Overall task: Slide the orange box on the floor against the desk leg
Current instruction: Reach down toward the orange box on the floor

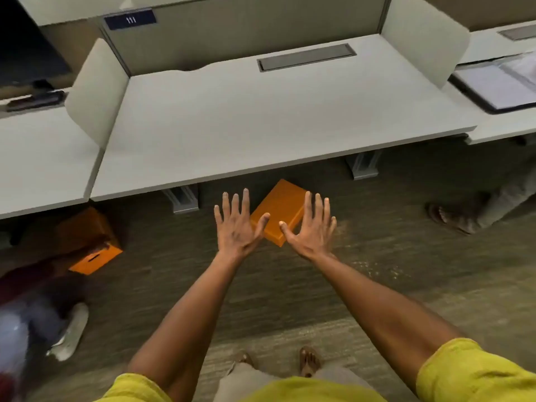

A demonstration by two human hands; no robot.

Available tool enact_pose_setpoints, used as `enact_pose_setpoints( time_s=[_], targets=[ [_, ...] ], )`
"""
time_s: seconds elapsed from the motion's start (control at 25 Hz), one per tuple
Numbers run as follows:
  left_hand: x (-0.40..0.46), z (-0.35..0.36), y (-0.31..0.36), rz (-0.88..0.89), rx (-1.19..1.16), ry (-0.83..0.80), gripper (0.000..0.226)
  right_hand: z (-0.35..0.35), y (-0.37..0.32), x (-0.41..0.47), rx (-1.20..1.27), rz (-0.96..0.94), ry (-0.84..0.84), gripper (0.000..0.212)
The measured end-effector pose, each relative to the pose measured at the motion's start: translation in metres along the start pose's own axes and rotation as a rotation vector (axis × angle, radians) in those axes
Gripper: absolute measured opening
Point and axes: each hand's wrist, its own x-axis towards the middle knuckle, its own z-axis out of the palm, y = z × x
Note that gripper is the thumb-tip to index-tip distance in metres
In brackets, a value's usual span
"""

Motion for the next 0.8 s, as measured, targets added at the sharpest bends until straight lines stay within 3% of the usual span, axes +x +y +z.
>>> enact_pose_setpoints(
  time_s=[0.48,0.8],
  targets=[
    [0.086,0.04,-0.064,0.247,0.047,-0.255,0.092,0.077,-0.026,0.023,-0.02,0.335,0.027,0.11],
    [0.145,0.116,-0.061,0.298,0.114,-0.449,0.088,0.129,0.026,0.062,-0.012,0.516,0.015,0.109]
  ],
)
